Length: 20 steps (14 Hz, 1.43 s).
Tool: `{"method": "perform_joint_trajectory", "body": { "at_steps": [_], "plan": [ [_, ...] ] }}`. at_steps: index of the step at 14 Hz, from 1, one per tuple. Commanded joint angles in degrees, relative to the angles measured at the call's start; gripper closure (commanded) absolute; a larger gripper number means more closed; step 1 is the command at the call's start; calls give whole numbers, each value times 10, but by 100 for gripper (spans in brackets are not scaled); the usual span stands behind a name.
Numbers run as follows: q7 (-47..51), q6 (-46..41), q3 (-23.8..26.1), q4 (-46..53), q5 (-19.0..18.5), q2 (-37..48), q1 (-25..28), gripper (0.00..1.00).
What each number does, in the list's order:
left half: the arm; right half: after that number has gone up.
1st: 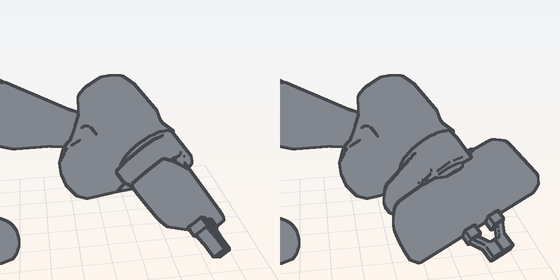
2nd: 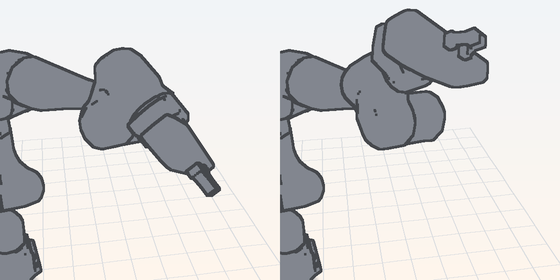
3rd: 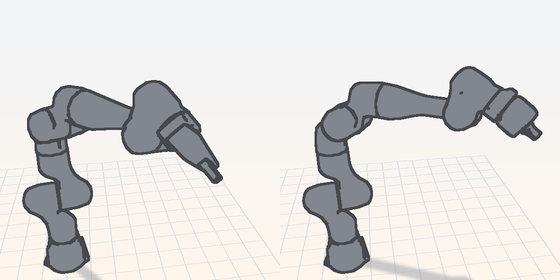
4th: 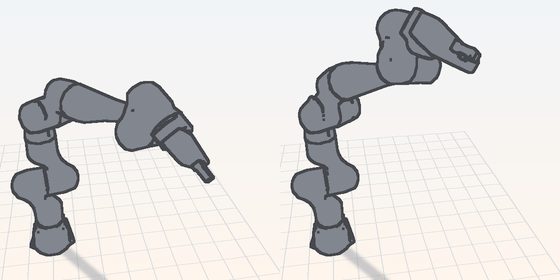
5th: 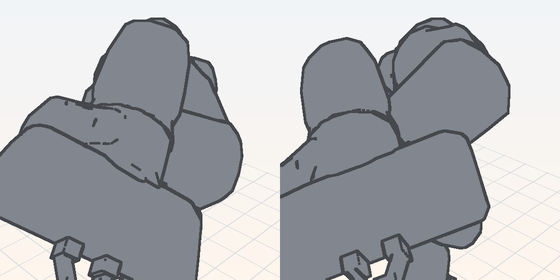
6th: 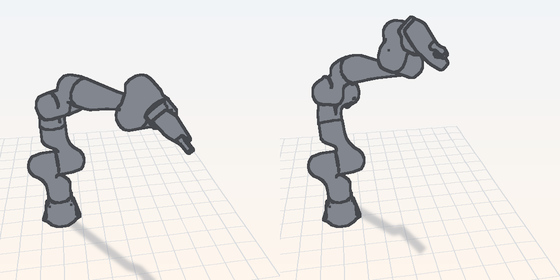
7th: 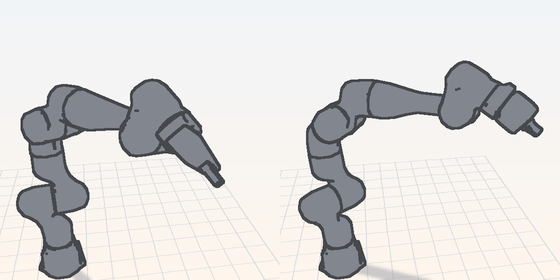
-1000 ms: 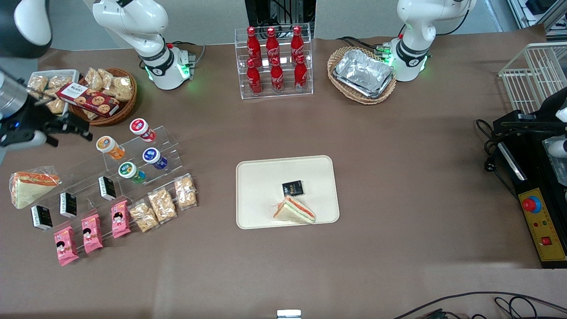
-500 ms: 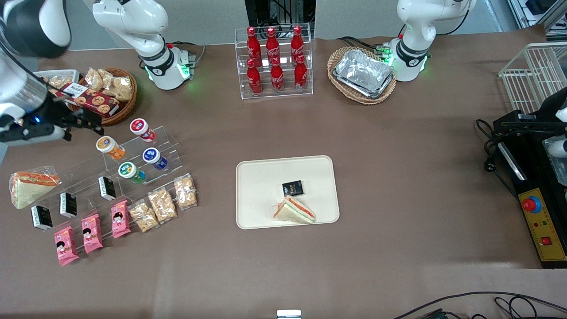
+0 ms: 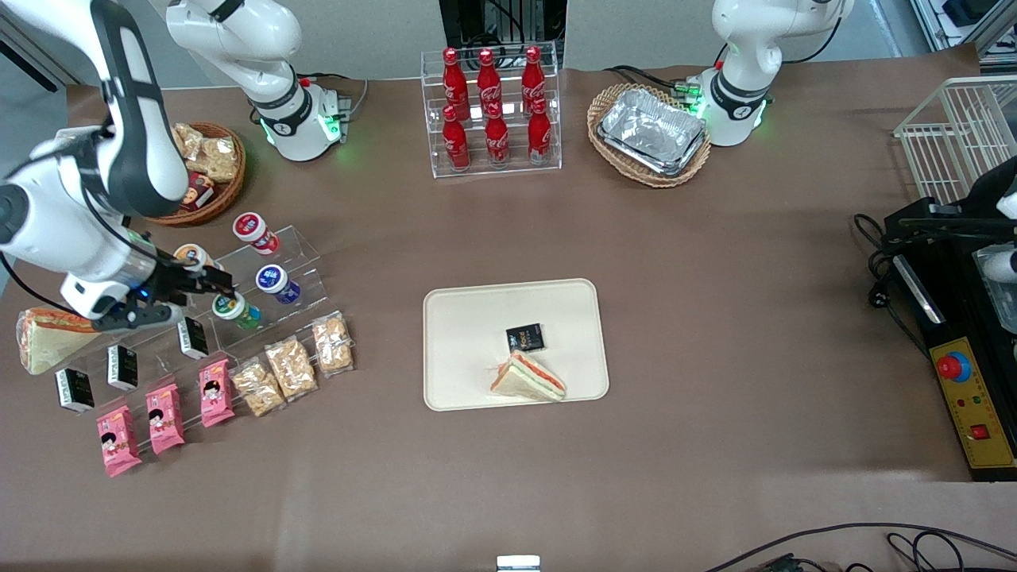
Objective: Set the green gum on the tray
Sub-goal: 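Move the right gripper down over the green-capped gum bottle in the rack, then close the right gripper on the green-capped gum bottle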
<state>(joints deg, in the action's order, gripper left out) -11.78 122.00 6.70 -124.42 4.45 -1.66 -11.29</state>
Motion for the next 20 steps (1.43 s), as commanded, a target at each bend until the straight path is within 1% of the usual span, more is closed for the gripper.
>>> {"method": "perform_joint_trajectory", "body": {
  "at_steps": [1,6,12,14,15,17,20],
  "plan": [
    [-11,65,2,-46,11,-3,1,1],
    [-11,70,2,-52,11,-14,6,1],
    [-11,105,2,-52,3,-39,5,5],
    [-11,116,1,-52,0,-46,4,8],
    [-11,120,1,-52,-10,-48,3,15],
    [-12,125,0,-52,-23,-49,0,35],
    [-19,132,-3,-52,-25,-53,-1,64]
  ]
}}
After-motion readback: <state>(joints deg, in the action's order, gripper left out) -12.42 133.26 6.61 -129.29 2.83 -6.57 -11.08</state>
